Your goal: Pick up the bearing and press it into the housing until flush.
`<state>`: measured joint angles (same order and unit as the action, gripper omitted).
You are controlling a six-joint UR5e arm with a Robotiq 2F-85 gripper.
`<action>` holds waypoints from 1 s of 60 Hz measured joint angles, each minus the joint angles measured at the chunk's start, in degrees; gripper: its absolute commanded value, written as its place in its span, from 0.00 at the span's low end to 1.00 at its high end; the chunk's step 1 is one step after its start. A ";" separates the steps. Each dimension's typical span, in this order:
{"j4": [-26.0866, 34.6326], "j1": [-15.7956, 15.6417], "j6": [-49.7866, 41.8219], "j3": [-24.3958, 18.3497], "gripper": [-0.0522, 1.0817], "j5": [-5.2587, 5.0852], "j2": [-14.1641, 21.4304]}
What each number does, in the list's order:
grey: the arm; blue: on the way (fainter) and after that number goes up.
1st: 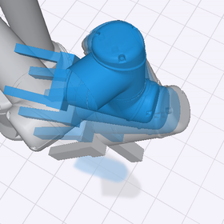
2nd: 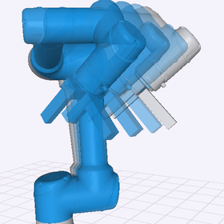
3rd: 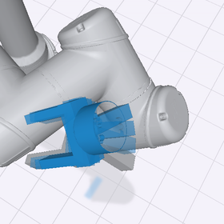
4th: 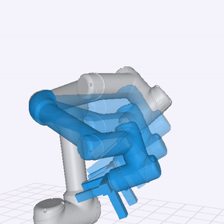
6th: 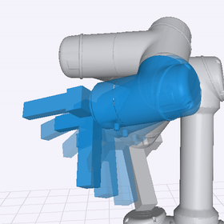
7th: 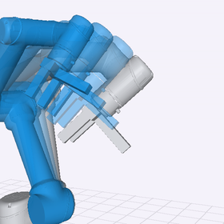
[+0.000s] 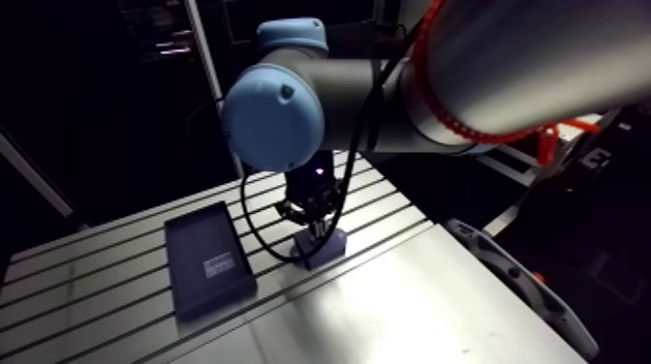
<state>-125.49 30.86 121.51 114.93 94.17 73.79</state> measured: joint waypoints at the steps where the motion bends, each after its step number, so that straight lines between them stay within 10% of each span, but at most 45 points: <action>1: -0.02 0.00 0.00 0.00 0.85 0.00 -0.02; 60: -0.25 0.08 0.10 -0.19 0.85 0.00 -1.25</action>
<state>-125.74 30.94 121.60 114.74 94.17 72.53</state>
